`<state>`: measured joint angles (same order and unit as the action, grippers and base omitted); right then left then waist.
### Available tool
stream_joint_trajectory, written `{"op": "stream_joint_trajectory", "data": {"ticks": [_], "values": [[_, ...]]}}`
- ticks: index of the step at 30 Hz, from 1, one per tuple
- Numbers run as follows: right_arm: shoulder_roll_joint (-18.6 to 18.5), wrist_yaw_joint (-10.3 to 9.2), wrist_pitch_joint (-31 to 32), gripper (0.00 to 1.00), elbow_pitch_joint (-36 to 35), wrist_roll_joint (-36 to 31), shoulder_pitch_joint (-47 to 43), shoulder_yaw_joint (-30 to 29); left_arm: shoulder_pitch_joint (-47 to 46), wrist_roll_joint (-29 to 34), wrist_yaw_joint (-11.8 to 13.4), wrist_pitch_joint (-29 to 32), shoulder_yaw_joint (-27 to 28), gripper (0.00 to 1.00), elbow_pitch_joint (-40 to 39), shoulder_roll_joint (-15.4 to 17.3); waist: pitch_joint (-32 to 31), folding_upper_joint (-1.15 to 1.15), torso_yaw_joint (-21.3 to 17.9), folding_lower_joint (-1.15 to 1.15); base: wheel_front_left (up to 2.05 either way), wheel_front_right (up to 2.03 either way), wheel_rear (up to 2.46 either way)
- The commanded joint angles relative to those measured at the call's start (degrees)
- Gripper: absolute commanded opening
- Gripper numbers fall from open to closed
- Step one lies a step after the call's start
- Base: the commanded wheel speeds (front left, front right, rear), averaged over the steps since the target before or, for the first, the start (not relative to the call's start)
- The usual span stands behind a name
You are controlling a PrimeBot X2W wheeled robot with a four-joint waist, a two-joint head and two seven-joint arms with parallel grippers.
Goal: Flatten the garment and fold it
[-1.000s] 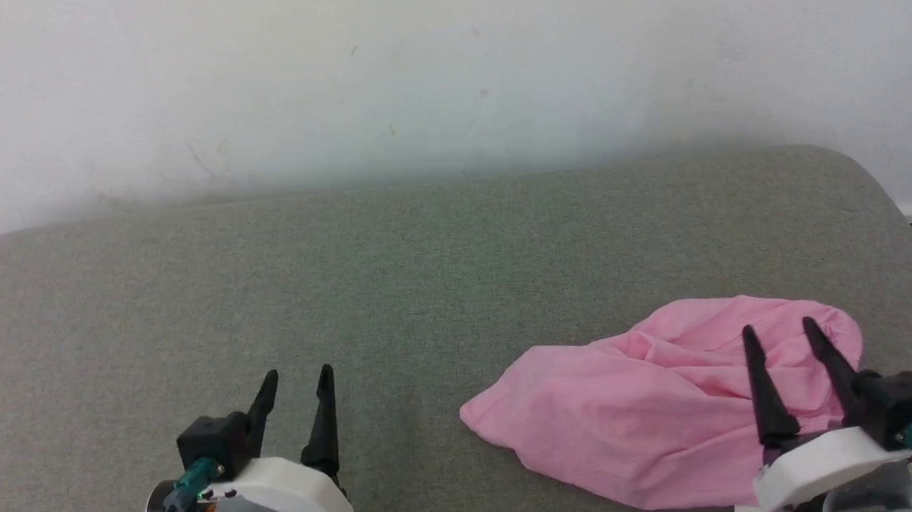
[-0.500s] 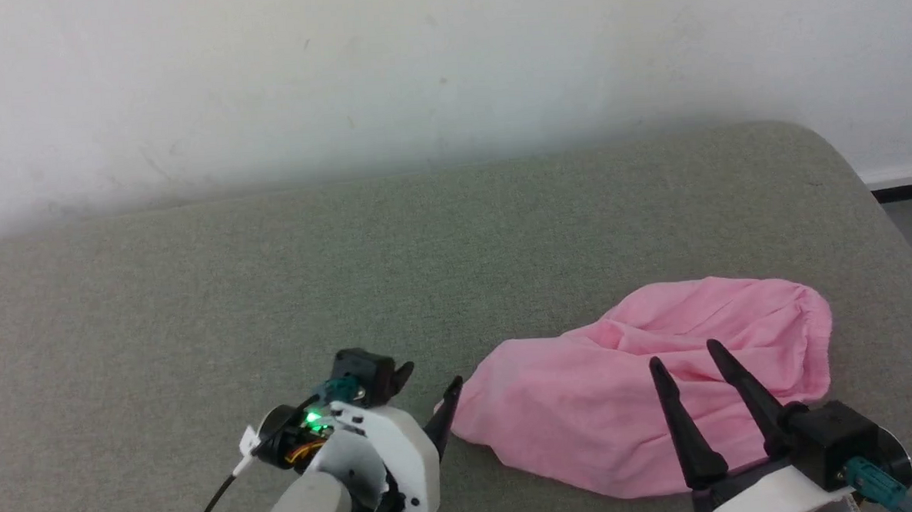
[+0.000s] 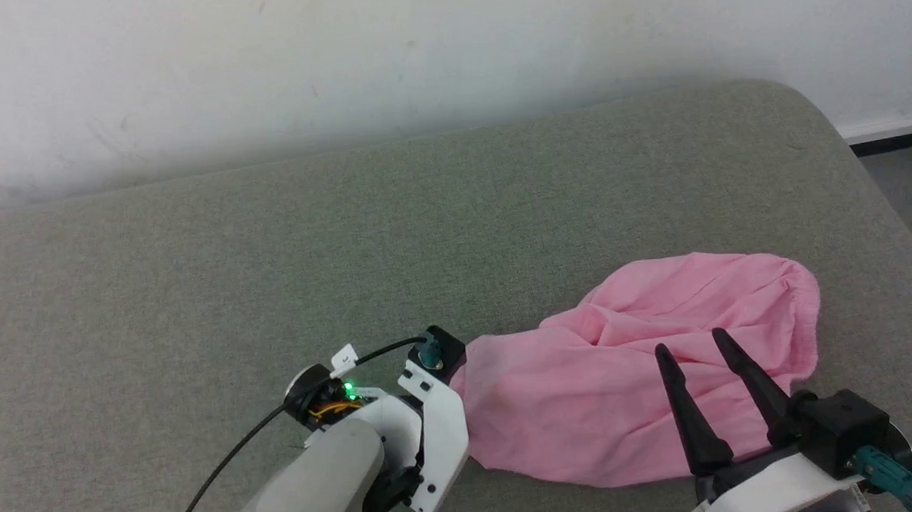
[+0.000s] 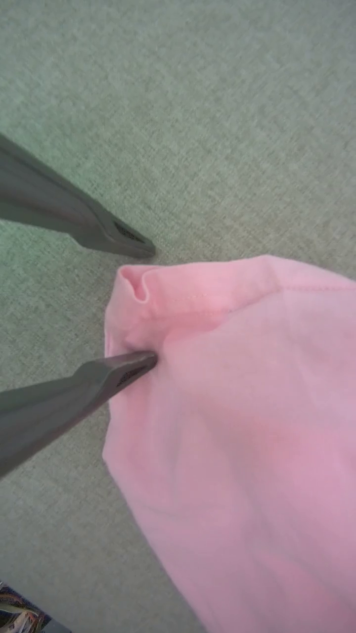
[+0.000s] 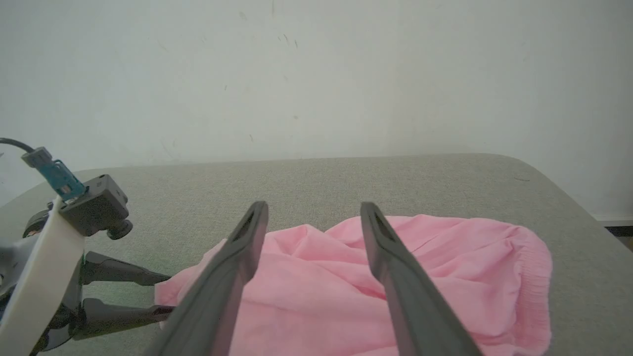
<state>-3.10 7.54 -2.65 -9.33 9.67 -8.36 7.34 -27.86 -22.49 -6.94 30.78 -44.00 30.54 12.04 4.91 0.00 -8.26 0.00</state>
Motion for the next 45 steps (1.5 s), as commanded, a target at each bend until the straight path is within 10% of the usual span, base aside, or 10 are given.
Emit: {"op": "stream_joint_trajectory", "data": {"ticks": [1, 3, 9, 26, 33, 34, 35, 45], "values": [[0.2, -0.05, -0.4, 1.0, 0.1, 0.3, 0.9, -0.2, 2.1, -1.4, -0.5, 1.9, -2.8, 0.7, 1.5, 0.0, 0.2, 0.0, -0.3, 0.0, 0.0, 0.0, 0.0], [0.2, -0.05, -0.5, 1.0, 0.1, 0.4, 1.1, -0.6, 1.4, -3.4, -0.5, 2.0, -5.5, 0.0, 0.4, 1.0, 0.2, 0.0, -0.3, 0.0, 0.0, 0.0, 0.0], [0.2, -0.05, -0.6, 1.0, 0.4, 1.1, 0.5, -1.8, 1.2, -6.0, 0.6, -5.6, -3.5, 0.0, -3.6, 4.3, -1.5, 0.0, 0.8, 0.0, 0.0, 0.0, 0.0], [0.2, -0.05, 1.0, 1.0, -0.3, 1.6, -3.2, -2.7, 28.4, -16.4, 25.3, -14.9, 19.7, 0.0, -28.0, 20.6, -6.0, 0.0, 6.9, 0.0, 0.0, 0.0, 0.0], [0.2, -0.05, 1.4, 1.0, -0.3, 1.8, -4.0, -3.2, 40.3, -21.6, 30.1, -17.4, 26.1, 0.0, -29.6, 21.7, -6.1, 0.0, 8.2, 0.0, 0.0, 0.0, 0.0], [0.2, -0.05, 1.5, 1.0, -0.3, 1.9, -4.0, -3.2, 40.5, -22.1, 29.9, -18.2, 26.5, 0.28, -29.6, 21.1, -6.0, 0.0, 8.4, 0.0, 0.0, 0.0, 0.0], [0.2, -0.05, 1.6, 1.0, -0.2, 1.9, -4.0, -3.1, 40.6, -22.6, 29.7, -18.9, 26.7, 1.0, -29.5, 20.5, -6.0, 0.0, 8.5, 0.0, 0.0, 0.0, 0.0], [0.2, -0.05, 2.3, 1.0, 0.6, 2.1, -4.2, -2.9, 37.8, -20.3, 27.9, -29.5, 28.4, 1.0, -28.4, 17.9, -7.0, 0.0, 9.0, 0.0, 0.0, 0.0, 0.0]]}}
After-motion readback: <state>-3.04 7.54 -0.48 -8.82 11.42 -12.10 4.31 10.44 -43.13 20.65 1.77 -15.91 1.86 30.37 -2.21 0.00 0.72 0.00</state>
